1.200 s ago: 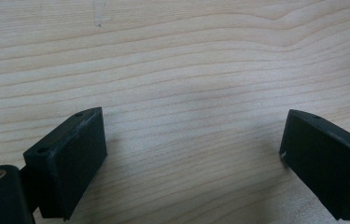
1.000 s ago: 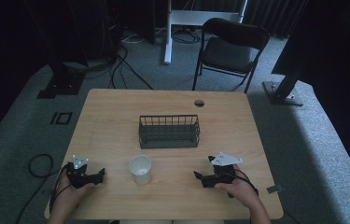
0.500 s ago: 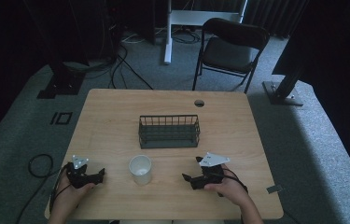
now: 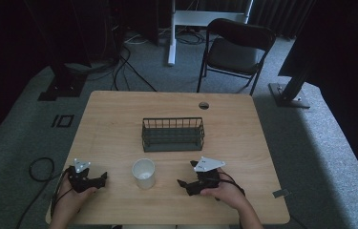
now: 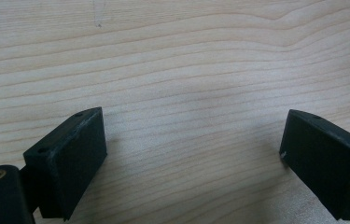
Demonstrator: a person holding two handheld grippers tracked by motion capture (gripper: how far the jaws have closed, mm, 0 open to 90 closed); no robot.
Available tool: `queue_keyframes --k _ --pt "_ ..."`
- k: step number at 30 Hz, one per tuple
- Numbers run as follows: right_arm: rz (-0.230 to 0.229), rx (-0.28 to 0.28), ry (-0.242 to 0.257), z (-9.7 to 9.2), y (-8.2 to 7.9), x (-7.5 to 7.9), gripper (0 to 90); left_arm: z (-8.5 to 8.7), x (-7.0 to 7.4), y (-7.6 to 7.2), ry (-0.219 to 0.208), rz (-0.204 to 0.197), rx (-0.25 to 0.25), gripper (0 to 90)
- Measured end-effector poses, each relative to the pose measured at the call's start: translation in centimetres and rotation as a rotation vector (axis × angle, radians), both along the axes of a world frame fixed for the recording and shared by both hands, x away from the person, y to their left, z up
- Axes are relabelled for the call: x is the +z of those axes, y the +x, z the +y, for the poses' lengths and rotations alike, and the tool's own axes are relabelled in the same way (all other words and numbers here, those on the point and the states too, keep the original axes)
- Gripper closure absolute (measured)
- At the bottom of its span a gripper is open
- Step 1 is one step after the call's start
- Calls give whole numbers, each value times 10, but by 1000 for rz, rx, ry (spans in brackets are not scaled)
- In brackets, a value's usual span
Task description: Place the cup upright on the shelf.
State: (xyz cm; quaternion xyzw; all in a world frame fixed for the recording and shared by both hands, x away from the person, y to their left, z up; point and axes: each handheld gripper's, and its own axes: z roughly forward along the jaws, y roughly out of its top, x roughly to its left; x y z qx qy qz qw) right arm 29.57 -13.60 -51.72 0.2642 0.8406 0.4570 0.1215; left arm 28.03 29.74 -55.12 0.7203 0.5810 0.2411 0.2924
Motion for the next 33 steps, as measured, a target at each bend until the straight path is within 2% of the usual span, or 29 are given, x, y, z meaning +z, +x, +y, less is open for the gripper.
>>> queue_keyframes --k 23,33 --pt "-9 93 10 39 -3 3 127 0 0 0 0 0 0 76" --pt "-15 155 7 57 -5 3 126 0 0 0 0 0 0 76"
